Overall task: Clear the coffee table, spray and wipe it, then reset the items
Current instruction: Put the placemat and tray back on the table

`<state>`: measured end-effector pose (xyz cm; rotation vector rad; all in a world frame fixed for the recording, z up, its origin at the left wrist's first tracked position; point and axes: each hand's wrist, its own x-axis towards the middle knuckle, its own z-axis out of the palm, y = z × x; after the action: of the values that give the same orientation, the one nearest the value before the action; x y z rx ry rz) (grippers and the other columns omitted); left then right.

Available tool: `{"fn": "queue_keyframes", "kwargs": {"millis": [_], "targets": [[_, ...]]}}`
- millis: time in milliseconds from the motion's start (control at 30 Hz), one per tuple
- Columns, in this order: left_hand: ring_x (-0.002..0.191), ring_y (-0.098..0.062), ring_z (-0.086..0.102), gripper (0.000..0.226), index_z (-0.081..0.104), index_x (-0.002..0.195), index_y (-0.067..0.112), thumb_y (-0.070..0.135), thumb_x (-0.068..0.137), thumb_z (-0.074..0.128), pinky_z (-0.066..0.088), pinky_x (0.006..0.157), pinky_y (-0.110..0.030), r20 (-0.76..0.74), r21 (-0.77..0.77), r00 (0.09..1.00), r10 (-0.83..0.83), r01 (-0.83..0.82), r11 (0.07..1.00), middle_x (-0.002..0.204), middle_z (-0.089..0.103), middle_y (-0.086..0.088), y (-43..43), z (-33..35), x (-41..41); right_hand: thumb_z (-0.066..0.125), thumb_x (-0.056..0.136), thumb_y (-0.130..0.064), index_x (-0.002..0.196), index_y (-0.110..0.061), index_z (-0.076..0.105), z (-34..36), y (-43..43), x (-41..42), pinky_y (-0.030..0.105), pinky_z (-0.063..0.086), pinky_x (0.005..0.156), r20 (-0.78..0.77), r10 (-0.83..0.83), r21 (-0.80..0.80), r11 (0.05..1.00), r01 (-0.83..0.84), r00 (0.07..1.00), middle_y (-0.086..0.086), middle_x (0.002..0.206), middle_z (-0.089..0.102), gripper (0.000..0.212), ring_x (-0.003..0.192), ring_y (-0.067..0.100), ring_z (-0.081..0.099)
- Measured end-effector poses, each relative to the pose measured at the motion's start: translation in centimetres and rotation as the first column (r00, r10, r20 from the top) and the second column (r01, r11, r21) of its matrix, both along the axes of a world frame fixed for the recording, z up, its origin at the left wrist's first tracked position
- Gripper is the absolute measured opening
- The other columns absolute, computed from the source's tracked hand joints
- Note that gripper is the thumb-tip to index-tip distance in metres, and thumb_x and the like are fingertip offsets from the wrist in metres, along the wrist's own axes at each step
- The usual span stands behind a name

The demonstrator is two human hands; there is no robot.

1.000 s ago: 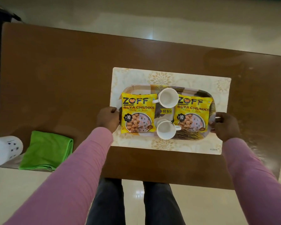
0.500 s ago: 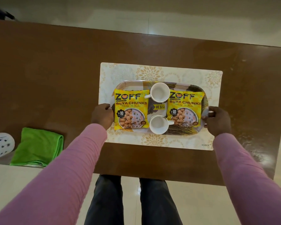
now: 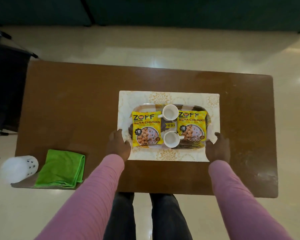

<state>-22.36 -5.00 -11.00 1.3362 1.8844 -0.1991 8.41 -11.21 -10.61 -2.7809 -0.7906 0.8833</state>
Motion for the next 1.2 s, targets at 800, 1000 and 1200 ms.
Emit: {"fn": "queue_keyframes", "kwargs": {"millis": [800, 1000, 1200], "targets": [[0.149, -0.029, 0.007, 0.065, 0.015, 0.152, 0.025, 0.025, 0.097, 0.049, 0.015, 0.121, -0.047, -0.162, 0.302, 0.874, -0.458, 0.486, 0.820, 0.163, 0.001, -0.004, -7.4, 19.9, -9.6, 0.055, 0.092, -0.031, 0.143, -0.015, 0.031, 19.7, -8.3, -19.9, 0.047, 0.016, 0.118, 0.306, 0.321, 0.191, 0.901, -0.389, 0.896, 0.009, 0.156, 0.024, 0.059, 0.146, 0.030, 0.010], [0.150, -0.029, 0.005, 0.065, 0.012, 0.153, 0.024, 0.026, 0.098, 0.046, 0.013, 0.121, -0.046, -0.200, 0.347, 0.884, -0.423, 0.468, 0.813, 0.163, 0.000, -0.005, -10.3, 21.1, -11.5, 0.054, 0.093, -0.032, 0.146, -0.015, 0.028, 20.7, -11.5, -22.2, 0.045, 0.016, 0.119, 0.345, 0.371, 0.206, 0.866, -0.455, 0.862, 0.008, 0.157, 0.022, 0.062, 0.147, 0.030, 0.009], [0.150, -0.030, -0.001, 0.067, 0.006, 0.155, 0.025, 0.028, 0.099, 0.044, 0.007, 0.121, -0.047, -0.245, 0.338, 0.878, -0.411, 0.474, 0.813, 0.163, -0.005, -0.004, -16.1, 21.5, -15.6, 0.055, 0.092, -0.033, 0.147, -0.013, 0.028, 20.3, -15.5, -25.6, 0.045, 0.016, 0.118, 0.324, 0.400, 0.219, 0.850, -0.479, 0.858, 0.009, 0.157, 0.022, 0.064, 0.147, 0.031, 0.010]]}}
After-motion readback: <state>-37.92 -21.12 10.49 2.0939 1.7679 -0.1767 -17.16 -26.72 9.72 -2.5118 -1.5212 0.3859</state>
